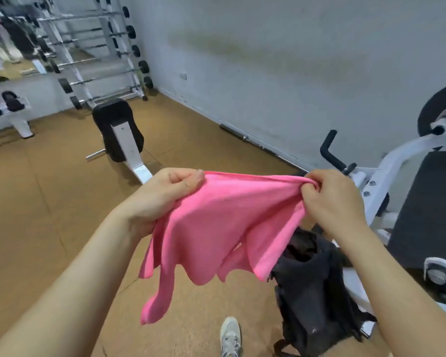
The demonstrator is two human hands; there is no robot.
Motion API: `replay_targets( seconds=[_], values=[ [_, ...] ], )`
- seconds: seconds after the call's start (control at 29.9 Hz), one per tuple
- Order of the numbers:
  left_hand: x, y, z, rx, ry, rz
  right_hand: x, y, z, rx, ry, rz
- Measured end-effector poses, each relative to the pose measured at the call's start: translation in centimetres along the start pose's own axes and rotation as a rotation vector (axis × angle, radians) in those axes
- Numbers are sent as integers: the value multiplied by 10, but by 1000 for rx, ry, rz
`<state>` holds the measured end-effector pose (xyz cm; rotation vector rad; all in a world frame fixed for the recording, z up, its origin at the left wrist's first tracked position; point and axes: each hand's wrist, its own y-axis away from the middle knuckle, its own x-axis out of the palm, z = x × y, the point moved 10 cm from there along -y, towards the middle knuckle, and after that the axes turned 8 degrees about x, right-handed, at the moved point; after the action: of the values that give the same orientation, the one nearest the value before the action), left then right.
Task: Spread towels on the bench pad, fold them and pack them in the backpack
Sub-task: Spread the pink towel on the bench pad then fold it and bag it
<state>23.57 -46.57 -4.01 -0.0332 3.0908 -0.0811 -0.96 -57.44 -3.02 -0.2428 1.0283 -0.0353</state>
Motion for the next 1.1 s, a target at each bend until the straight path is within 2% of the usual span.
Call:
replay_targets(
  seconds=[0.1, 0.17, 0.23, 0.27, 0.3, 0.37, 0.43, 0.54, 0.6, 0.7, 0.8, 0.94, 1.04, 1.1],
  values=[
    [7, -54, 10, -36, 134, 196, 13, -56, -28, 165, -90, 23],
    [9, -89, 18, -99, 104, 291, 32, -92, -42, 293, -377, 124],
    [-2, -139, 25, -173, 50, 254, 55, -130, -55, 474, -737, 219],
    [-10, -166, 26, -177, -15, 199, 62, -149, -61, 531, -842, 218],
    [-20, -194, 24, -149, -113, 142, 62, -167, -67, 558, -906, 171],
    [-27, -249, 9, -20, -319, 73, 40, -204, -81, 535, -954, -45],
    [-14, -302, -10, 125, -528, 115, 14, -232, -101, 524, -1109, -274],
    [16, -366, -21, 247, -737, 182, 15, -257, -115, 525, -1711, -298],
    [32, -408, -14, 275, -810, 190, 20, -268, -124, 541, -1827, -299],
    [47, -466, 10, 242, -713, 203, 17, -267, -154, 626, -1608, -496],
    [55, -523, 30, 211, -478, 217, -7, -253, -188, 707, -1024, -743],
    [78, -605, 46, 163, -153, 261, -22, -245, -200, 855, -264, -848],
    [114, -647, 54, 247, -112, 376, -15, -246, -202, 954, -42, -852],
    [149, -653, 65, 315, -156, 591, -11, -241, -209, 1061, -58, -811]
  ],
)
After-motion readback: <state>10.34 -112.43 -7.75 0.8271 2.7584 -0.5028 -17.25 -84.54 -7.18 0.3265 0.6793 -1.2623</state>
